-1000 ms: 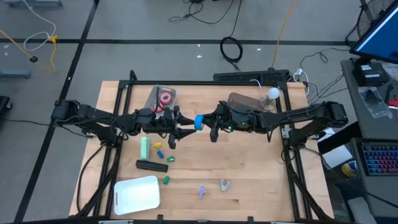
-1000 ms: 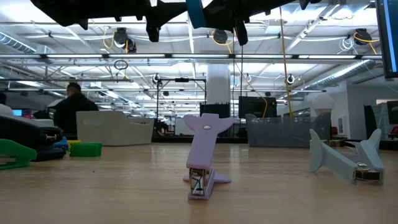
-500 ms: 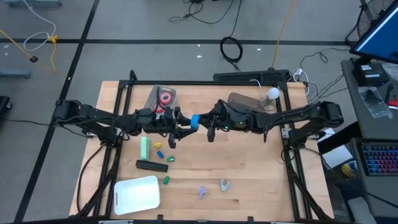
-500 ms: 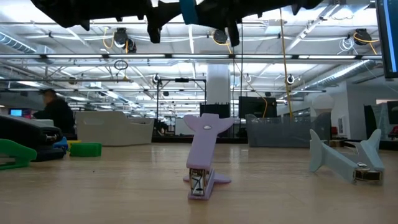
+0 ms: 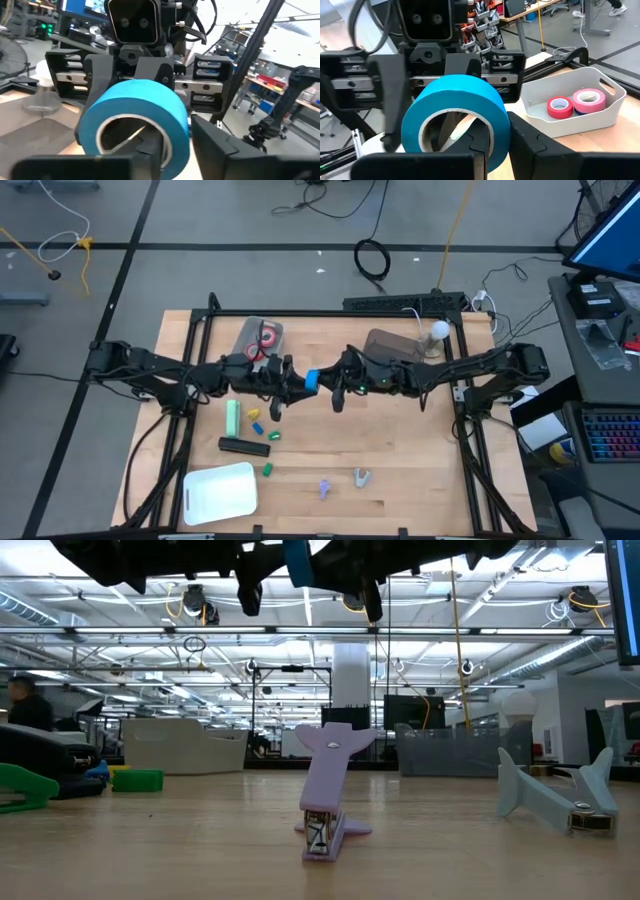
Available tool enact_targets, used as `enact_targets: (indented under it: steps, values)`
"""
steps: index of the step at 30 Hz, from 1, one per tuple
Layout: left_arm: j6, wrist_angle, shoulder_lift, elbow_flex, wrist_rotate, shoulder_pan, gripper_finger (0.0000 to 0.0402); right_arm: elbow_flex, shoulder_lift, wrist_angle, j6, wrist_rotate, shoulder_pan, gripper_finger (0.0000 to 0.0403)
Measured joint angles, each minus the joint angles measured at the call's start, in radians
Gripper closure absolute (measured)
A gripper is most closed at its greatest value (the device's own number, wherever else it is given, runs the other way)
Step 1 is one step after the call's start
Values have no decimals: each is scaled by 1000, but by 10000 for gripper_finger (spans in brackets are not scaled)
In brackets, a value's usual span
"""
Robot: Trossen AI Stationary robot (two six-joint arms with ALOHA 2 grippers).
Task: Pick and place Stapler, Stapler remover, tape
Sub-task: Put the light blue tape into the gray bin
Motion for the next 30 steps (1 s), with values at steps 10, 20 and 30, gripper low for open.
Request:
enact_targets:
  steps: [10, 20, 30]
  values:
    - [-8, -26, 0, 1, 118, 35, 362, 0, 0, -15, -67, -109, -2, 335]
    - [1, -253, -2, 1, 123, 76, 362, -4, -77, -423, -72, -227, 0, 279]
    - [3, -627, -67, 1, -59, 209, 362, 0, -180, -653, -68, -222, 0, 270]
